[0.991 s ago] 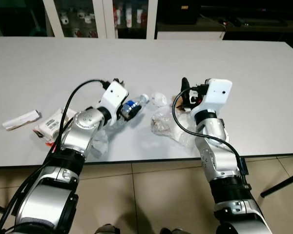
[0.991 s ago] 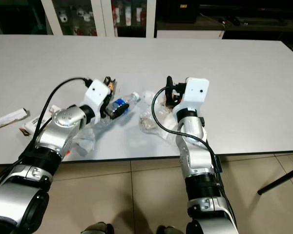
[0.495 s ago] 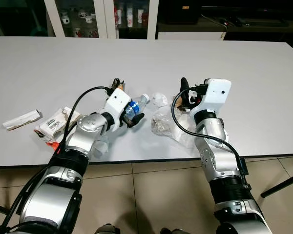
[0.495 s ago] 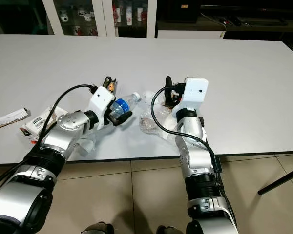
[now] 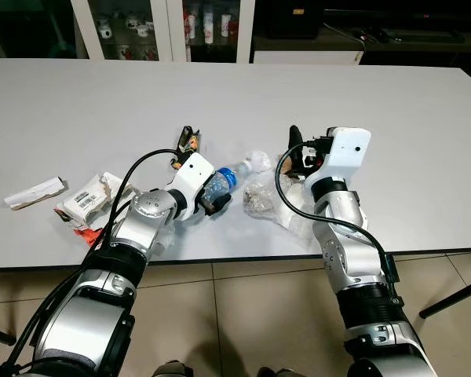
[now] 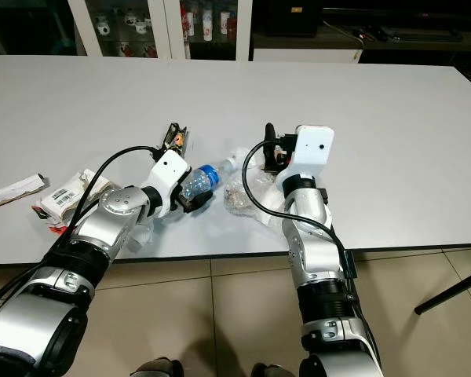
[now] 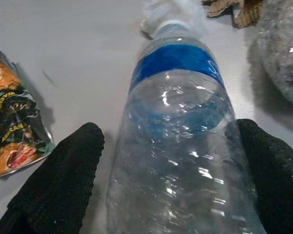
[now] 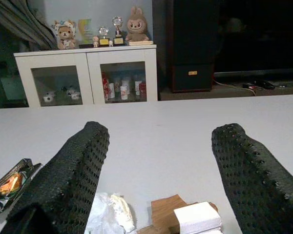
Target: Picking trash to rubbish bin
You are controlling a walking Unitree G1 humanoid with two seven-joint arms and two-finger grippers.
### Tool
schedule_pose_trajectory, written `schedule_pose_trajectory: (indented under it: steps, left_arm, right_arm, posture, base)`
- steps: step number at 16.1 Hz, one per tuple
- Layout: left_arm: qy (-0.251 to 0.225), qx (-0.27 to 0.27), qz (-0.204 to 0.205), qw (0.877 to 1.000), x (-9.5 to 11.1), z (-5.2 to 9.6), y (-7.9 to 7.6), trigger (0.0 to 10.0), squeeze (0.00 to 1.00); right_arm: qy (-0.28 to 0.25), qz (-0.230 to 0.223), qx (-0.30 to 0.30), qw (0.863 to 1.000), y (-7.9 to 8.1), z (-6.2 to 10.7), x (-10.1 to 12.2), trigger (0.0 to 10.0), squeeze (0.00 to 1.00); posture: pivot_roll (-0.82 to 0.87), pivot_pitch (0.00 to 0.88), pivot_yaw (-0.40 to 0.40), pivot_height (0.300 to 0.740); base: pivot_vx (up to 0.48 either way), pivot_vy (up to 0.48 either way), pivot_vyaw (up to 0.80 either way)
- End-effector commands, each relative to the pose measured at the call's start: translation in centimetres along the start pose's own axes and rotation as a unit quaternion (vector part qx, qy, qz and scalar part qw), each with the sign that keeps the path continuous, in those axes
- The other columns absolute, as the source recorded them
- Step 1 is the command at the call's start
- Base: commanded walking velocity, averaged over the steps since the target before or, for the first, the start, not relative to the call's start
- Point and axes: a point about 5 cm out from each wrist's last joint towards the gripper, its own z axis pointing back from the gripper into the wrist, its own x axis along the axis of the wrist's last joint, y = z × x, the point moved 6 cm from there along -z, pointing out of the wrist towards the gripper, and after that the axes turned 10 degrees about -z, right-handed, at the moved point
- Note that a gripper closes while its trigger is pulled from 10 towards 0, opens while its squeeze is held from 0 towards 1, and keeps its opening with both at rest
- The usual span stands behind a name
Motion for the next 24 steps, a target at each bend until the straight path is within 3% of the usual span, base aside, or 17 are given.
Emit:
schedule_pose_trajectory:
  steps: [1, 5, 8, 14, 20, 24]
  left_arm:
    - [0.008, 0.010, -0.010, 1.000, 0.4, -0.1, 0.7, 10.0, 0.00]
    - [0.002, 0.050, -0.002, 0.999, 1.0, -0.2, 1.7, 10.0, 0.00]
    - [-0.038, 0.039, -0.008, 0.998, 2.6, -0.1, 1.7, 10.0, 0.00]
    - [-0.066, 0.009, -0.013, 0.998, 3.2, 0.1, 1.0, 10.0, 0.00]
    - [-0.049, -0.003, -0.008, 0.999, 2.2, -0.4, 0.2, 10.0, 0.00]
    - [0.011, 0.060, -0.017, 0.998, 0.6, -0.9, 1.4, 10.0, 0.00]
  right_arm:
    - [0.001, -0.004, -0.004, 1.000, -0.2, 0.1, 0.1, 10.0, 0.00]
    - [0.002, -0.005, -0.004, 1.000, -0.2, 0.2, 0.0, 10.0, 0.00]
    - [0.002, -0.005, -0.004, 1.000, -0.2, 0.2, 0.0, 10.0, 0.00]
    - [0.000, -0.007, -0.002, 1.000, 0.0, 0.0, 0.0, 10.0, 0.00]
    - [0.001, -0.008, -0.001, 1.000, 0.0, 0.1, -0.1, 10.0, 0.00]
    - [0.003, -0.007, -0.002, 1.000, -0.1, 0.3, -0.1, 10.0, 0.00]
  posture:
    - [0.01, 0.072, -0.041, 0.740]
    - [0.01, 0.070, -0.038, 0.740]
    - [0.01, 0.070, -0.040, 0.740]
    - [0.01, 0.061, -0.037, 0.740]
    - [0.01, 0.053, -0.034, 0.740]
    - [0.00, 0.060, -0.036, 0.740]
  base:
    - [0.000, 0.000, 0.00]
    - [0.000, 0.000, 0.00]
    - [0.000, 0.000, 0.00]
    - [0.000, 0.000, 0.00]
    - [0.000, 0.000, 0.00]
    - [0.000, 0.000, 0.00]
